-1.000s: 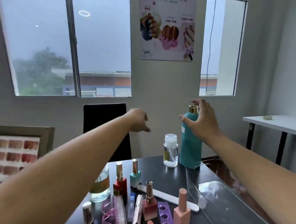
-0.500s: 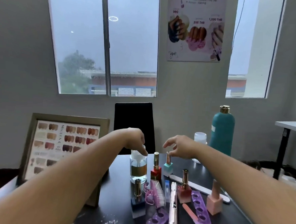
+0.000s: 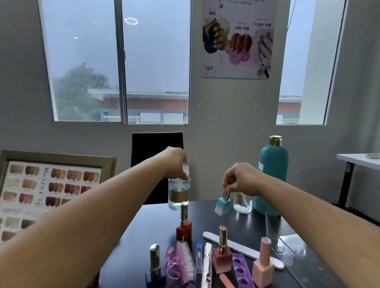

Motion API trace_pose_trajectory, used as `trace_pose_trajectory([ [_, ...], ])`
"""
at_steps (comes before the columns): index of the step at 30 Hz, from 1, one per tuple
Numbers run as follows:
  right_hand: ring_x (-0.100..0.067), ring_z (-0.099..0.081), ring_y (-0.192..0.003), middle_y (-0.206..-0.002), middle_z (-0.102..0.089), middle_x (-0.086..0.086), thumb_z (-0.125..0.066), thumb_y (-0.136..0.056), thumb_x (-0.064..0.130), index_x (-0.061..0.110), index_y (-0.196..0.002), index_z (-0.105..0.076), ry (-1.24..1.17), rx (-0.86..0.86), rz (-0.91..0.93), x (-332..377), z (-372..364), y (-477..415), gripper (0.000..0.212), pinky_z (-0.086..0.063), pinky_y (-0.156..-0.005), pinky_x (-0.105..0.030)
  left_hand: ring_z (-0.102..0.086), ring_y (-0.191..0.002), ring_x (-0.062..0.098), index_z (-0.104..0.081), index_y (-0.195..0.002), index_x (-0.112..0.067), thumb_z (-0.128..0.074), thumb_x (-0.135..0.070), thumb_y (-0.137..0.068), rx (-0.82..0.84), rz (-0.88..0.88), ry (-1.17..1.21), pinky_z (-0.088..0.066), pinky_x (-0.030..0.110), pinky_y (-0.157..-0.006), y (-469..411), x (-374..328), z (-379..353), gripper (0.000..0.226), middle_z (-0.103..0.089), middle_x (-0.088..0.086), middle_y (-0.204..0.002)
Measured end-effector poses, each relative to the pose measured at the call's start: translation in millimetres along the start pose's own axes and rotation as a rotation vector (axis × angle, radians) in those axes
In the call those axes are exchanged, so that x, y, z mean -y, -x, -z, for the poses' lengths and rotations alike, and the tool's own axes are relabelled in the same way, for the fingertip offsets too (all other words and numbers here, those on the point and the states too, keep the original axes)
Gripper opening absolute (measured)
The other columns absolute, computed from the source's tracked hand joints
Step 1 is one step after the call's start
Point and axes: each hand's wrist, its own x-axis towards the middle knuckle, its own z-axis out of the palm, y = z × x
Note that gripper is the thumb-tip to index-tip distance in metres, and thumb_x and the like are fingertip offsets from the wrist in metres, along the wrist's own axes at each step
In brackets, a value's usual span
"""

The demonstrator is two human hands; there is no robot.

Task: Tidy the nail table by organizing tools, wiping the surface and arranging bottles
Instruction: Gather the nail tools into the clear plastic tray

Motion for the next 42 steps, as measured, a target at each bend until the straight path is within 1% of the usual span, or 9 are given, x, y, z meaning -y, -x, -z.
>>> trace_pose_trajectory([
  [3, -0.016, -0.067, -0.088, -0.093, -0.072, -0.003, -0.073, -0.080, 0.010, 0.012, -0.094, -0.075, -0.008, -0.039, -0.053, -32, 17, 8, 0.014, -0.053, -0.082, -0.024, -0.055, -0.111, 0.025, -0.064, -0.117, -0.009, -0.073, -0.028, -0.077, -0.026, -0.043, 0.029, -0.045, 0.030, -0.089, -26, -28, -8, 0.044, -0.063, 0.010, -0.119],
  [9, -0.014, -0.064, -0.086, -0.092, -0.071, 0.000, -0.071, -0.082, 0.010, 0.013, -0.091, -0.074, 0.015, -0.048, -0.152, -89, 25, 21, 0.010, -0.051, -0.079, -0.023, -0.055, -0.114, 0.024, -0.060, -0.124, -0.011, -0.073, -0.028, -0.079, 0.041, -0.088, 0.039, -0.043, 0.028, -0.092, -64, -70, -49, 0.050, -0.061, 0.008, -0.125],
  [14, -0.010, -0.061, -0.075, -0.074, -0.065, 0.009, -0.073, -0.080, 0.011, 0.015, -0.088, -0.075, 0.054, 0.006, -0.171, -114, 17, 24, 0.010, -0.045, -0.067, -0.018, -0.054, -0.116, 0.025, -0.059, -0.126, -0.010, -0.073, -0.031, -0.079, 0.091, -0.100, -0.002, -0.043, 0.029, -0.096, -81, -82, -69, 0.053, -0.061, 0.006, -0.126],
  [21, -0.014, -0.061, -0.075, -0.072, -0.063, 0.009, -0.073, -0.078, 0.009, 0.016, -0.085, -0.074, 0.054, 0.023, -0.171, -122, 2, 22, 0.009, -0.050, -0.071, -0.025, -0.054, -0.117, 0.024, -0.059, -0.126, -0.011, -0.071, -0.031, -0.080, 0.099, -0.084, -0.026, -0.043, 0.028, -0.095, -93, -81, -85, 0.052, -0.061, 0.007, -0.126],
  [26, -0.018, -0.065, -0.082, -0.081, -0.066, 0.003, -0.076, -0.077, 0.014, 0.015, -0.091, -0.073, 0.072, 0.017, -0.185, -116, 5, 26, 0.015, -0.055, -0.077, -0.029, -0.045, -0.127, 0.025, -0.045, -0.137, -0.012, -0.068, -0.040, -0.081, 0.128, -0.089, -0.023, -0.036, 0.029, -0.103, -90, -76, -80, 0.067, -0.048, 0.007, -0.140],
  [32, -0.004, -0.058, -0.070, -0.071, -0.059, 0.014, -0.073, -0.080, 0.019, 0.015, -0.089, -0.073, 0.062, -0.111, -0.119, -81, 32, 37, 0.010, -0.041, -0.060, -0.013, -0.048, -0.122, 0.024, -0.052, -0.129, -0.016, -0.070, -0.044, -0.078, 0.063, -0.080, 0.015, -0.038, 0.029, -0.098, -60, -55, -43, 0.061, -0.054, 0.006, -0.133],
  [34, -0.002, -0.060, -0.070, -0.071, -0.062, 0.015, -0.073, -0.081, 0.021, 0.018, -0.086, -0.073, 0.006, -0.064, -0.079, -61, 40, 46, 0.006, -0.041, -0.060, -0.012, -0.053, -0.115, 0.022, -0.057, -0.123, -0.017, -0.070, -0.046, -0.078, 0.057, -0.095, 0.029, -0.040, 0.028, -0.095, -42, -47, -30, 0.055, -0.058, 0.005, -0.126],
  [38, -0.009, -0.067, -0.073, -0.081, -0.073, 0.004, -0.074, -0.081, 0.025, 0.020, -0.085, -0.074, -0.096, 0.154, -0.033, -24, 48, 71, 0.007, -0.055, -0.066, -0.020, -0.060, -0.095, 0.010, -0.063, -0.113, -0.022, -0.068, -0.047, -0.078, 0.129, -0.171, 0.184, -0.044, 0.022, -0.083, 4, -40, -17, 0.043, -0.066, -0.004, -0.107],
  [42, -0.003, -0.063, -0.070, -0.091, -0.072, 0.003, -0.075, -0.080, 0.025, 0.019, -0.094, -0.073, -0.104, 0.421, -0.046, -1, 41, 96, 0.016, -0.052, -0.064, -0.016, -0.061, -0.088, 0.002, -0.065, -0.111, -0.026, -0.068, -0.049, -0.077, 0.277, -0.264, 0.248, -0.044, 0.018, -0.079, 43, -49, -25, 0.041, -0.065, -0.013, -0.096],
])
